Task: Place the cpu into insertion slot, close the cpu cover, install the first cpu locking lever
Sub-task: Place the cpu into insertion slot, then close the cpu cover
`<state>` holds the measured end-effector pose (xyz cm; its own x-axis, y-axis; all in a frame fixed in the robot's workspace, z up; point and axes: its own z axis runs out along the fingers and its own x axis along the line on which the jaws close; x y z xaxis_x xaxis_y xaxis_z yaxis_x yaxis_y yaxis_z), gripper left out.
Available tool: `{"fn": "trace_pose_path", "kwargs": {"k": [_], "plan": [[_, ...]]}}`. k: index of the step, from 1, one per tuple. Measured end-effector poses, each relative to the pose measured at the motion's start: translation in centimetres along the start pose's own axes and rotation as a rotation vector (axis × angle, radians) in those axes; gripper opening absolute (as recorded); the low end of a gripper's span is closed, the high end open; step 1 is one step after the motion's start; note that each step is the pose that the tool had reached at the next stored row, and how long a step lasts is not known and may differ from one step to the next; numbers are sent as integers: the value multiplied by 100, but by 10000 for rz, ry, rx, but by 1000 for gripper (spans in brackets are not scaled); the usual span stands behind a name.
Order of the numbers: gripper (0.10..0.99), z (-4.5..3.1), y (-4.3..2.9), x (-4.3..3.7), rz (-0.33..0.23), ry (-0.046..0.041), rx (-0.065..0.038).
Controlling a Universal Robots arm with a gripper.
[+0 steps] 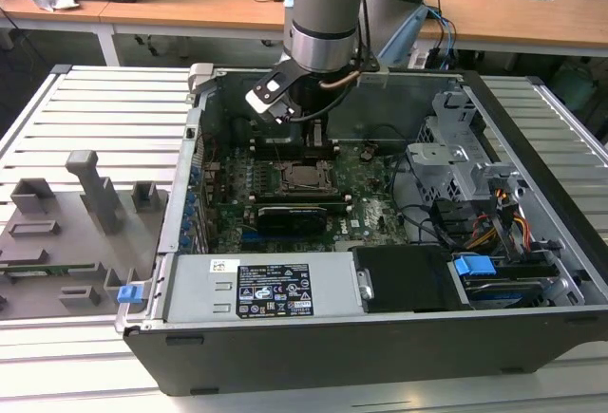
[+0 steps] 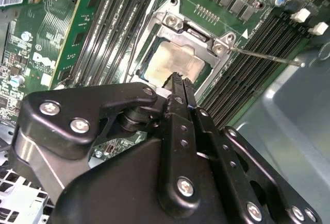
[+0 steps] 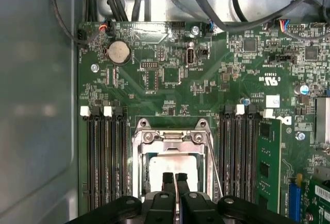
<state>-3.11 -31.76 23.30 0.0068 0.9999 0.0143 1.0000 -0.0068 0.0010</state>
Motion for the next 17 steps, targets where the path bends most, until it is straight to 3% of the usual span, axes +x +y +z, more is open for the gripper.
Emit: {"fn": "trace_pose_path", "kwargs": {"k": [6,9,12,15,17], "plan": [[153,1,-71,-1,-1,-2,1],[153,-63,-72,0,0,-9,1],[153,-196,-72,2,1,-12,4],[153,-393,-72,5,1,-12,8],[153,-395,-72,6,-129,-8,8]]}}
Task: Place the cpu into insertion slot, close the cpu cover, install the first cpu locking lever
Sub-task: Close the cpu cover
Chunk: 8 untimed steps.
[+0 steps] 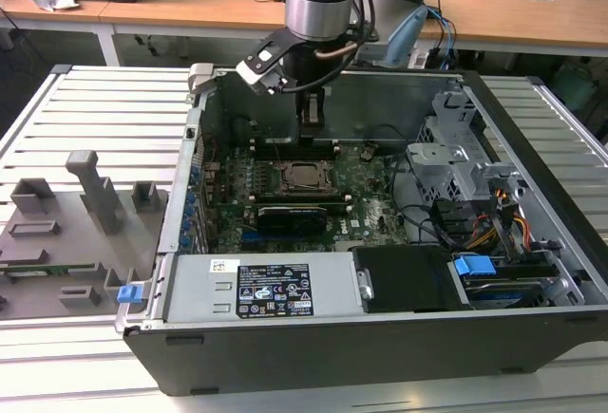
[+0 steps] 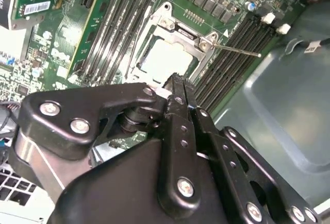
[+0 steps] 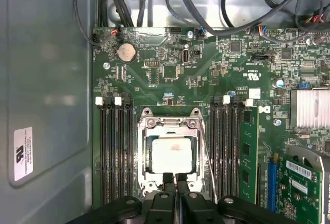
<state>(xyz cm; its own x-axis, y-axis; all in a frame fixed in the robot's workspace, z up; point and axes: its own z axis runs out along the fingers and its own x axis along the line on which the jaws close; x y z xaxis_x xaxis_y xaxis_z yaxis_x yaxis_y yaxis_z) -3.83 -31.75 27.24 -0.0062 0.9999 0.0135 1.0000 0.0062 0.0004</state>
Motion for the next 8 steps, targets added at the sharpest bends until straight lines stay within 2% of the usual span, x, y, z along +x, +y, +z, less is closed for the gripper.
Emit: {"fn": "trace_pose_path", "kwargs": {"k": [8], "plan": [[153,-1,0,0,-1538,-3,22]]}}
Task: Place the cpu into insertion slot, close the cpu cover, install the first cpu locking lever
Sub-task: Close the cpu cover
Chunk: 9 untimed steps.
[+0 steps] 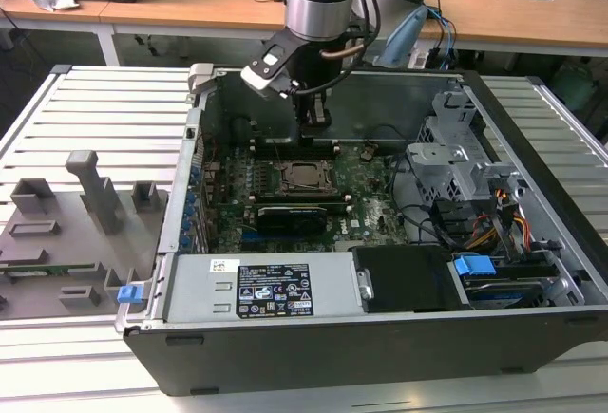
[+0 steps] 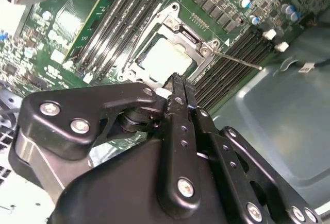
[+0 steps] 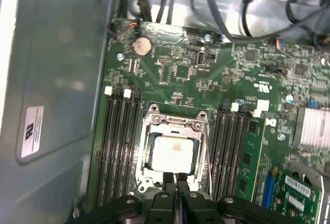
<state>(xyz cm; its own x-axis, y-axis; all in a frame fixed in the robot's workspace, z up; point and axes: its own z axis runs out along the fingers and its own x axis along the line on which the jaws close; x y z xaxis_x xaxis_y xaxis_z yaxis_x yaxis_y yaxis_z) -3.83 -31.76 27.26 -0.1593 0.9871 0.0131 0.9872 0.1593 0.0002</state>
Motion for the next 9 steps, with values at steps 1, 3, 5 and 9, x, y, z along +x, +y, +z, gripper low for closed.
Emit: {"fn": "trace_pose_path", "kwargs": {"k": [1,3,5,9], "plan": [[153,0,0,0,-237,0,3],[153,0,0,0,-819,1,11],[153,0,0,0,-1544,1,20],[153,1,0,0,-2681,0,35]]}}
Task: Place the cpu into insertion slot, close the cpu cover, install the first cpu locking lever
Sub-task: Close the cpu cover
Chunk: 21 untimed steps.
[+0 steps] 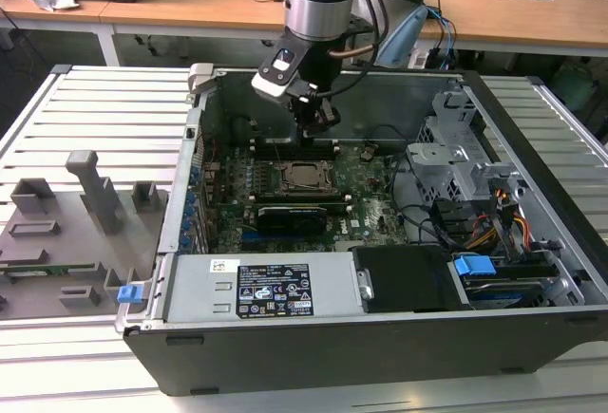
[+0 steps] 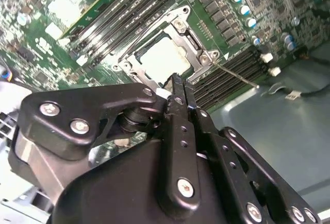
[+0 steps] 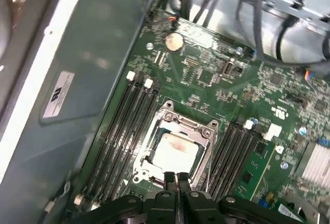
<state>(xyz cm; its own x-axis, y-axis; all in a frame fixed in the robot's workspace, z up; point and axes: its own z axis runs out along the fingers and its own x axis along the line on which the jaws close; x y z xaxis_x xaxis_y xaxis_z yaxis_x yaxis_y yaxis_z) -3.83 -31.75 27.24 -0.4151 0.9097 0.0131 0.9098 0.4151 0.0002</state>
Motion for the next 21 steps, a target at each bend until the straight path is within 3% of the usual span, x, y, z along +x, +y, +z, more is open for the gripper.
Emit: {"fn": "trace_pose_path", "kwargs": {"k": [6,13,18,21], "plan": [[153,1,0,0,-1419,1,18],[153,1,0,0,-2325,1,30],[153,1,0,0,-3557,1,46],[153,1,0,0,-3871,1,51]]}}
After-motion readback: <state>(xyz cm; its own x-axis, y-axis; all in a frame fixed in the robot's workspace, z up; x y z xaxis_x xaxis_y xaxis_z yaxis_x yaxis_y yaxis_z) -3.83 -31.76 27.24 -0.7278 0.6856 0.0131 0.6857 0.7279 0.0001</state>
